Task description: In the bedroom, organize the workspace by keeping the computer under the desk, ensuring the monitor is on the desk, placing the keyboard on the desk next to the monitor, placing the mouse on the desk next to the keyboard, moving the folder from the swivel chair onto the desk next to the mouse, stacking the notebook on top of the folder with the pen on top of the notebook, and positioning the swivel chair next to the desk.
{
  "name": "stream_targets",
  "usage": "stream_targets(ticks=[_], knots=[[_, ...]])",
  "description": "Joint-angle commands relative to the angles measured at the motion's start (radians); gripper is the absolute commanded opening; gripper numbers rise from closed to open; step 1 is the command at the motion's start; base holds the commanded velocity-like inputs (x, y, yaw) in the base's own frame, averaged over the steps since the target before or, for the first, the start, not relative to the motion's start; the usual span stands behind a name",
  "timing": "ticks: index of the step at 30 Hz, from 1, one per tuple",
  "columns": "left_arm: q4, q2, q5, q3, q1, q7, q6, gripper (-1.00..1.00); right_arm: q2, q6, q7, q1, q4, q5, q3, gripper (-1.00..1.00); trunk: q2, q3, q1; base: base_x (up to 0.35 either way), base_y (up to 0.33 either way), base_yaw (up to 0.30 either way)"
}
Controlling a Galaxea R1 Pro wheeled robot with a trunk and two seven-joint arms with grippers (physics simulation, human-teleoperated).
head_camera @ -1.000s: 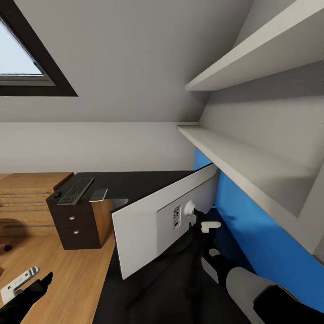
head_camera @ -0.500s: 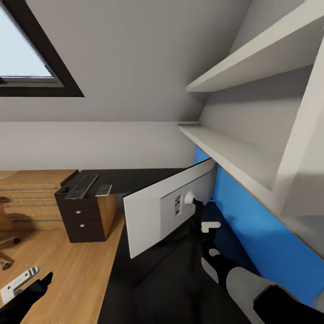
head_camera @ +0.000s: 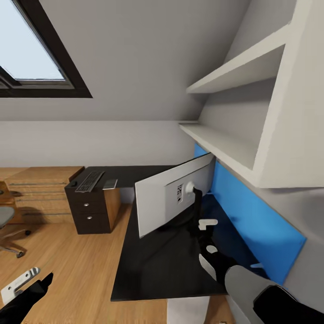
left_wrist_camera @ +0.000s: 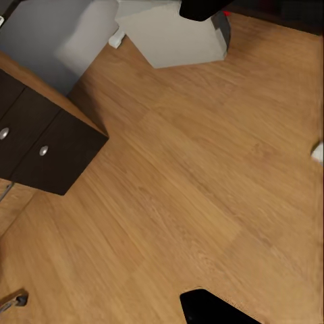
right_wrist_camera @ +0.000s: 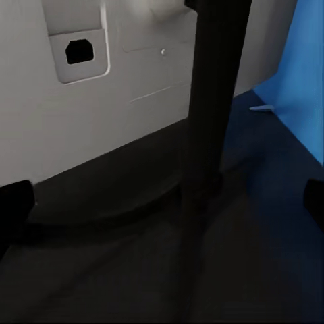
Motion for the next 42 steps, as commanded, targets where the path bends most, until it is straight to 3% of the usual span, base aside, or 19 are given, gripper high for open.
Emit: stream_targets(ticks=[1,3,6,7,9,11,16,20,26,42], knots=[[-0.002,0.000,0.009,-0.001,0.000,0.007,0.003,1.00,-0.001,0.018,-0.006,-0.001,-0.018,-0.007,0.008,1.00,-0.001,-0.002,0.000,-0.329,0.046,0.000],[-0.001,0.000,0.009,-0.002,0.000,0.007,0.003,1.00,-0.004,0.127,-0.007,0.003,-0.128,-0.009,0.006,1.00,-0.001,-0.002,0.000,-0.328,0.024,0.000],[-0.001,0.000,0.009,-0.003,0.000,0.007,0.003,1.00,-0.010,0.226,-0.008,0.030,-0.233,-0.008,0.005,1.00,-0.001,-0.002,0.000,-0.296,0.012,0.000],[-0.001,0.000,0.009,-0.004,0.000,0.007,0.002,1.00,-0.022,0.310,-0.021,0.091,-0.367,-0.006,0.005,1.00,-0.001,-0.002,0.000,-0.143,0.005,0.000],[0.000,0.000,0.009,-0.004,0.000,0.007,0.002,1.00,-0.032,0.356,-0.045,0.141,-0.470,-0.004,0.004,1.00,-0.001,-0.002,0.000,-0.103,0.004,0.000],[0.000,0.000,0.008,-0.004,0.000,0.007,0.002,1.00,-0.048,0.418,-0.105,0.212,-0.621,-0.003,0.005,1.00,-0.001,-0.002,0.000,-0.060,0.002,0.000],[0.000,-0.001,0.007,-0.004,0.000,0.006,0.001,1.00,-0.073,0.501,-0.263,0.301,-0.839,0.000,0.010,1.00,-0.001,-0.002,0.000,-0.022,0.001,0.000],[0.000,-0.001,0.008,-0.004,0.000,0.006,0.001,1.00,-0.075,0.513,-0.310,0.316,-0.880,0.001,0.016,1.00,-0.001,-0.002,0.000,-0.028,0.021,0.000],[0.000,-0.001,0.008,-0.004,0.000,0.005,0.001,1.00,-0.077,0.523,-0.366,0.333,-0.924,0.007,0.080,1.00,-0.001,-0.002,0.000,-0.148,0.158,0.000],[0.000,-0.001,0.008,-0.005,0.000,0.004,0.001,1.00,-0.074,0.516,-0.381,0.336,-0.942,0.009,0.114,1.00,-0.001,-0.002,0.000,-0.218,0.238,0.000]])
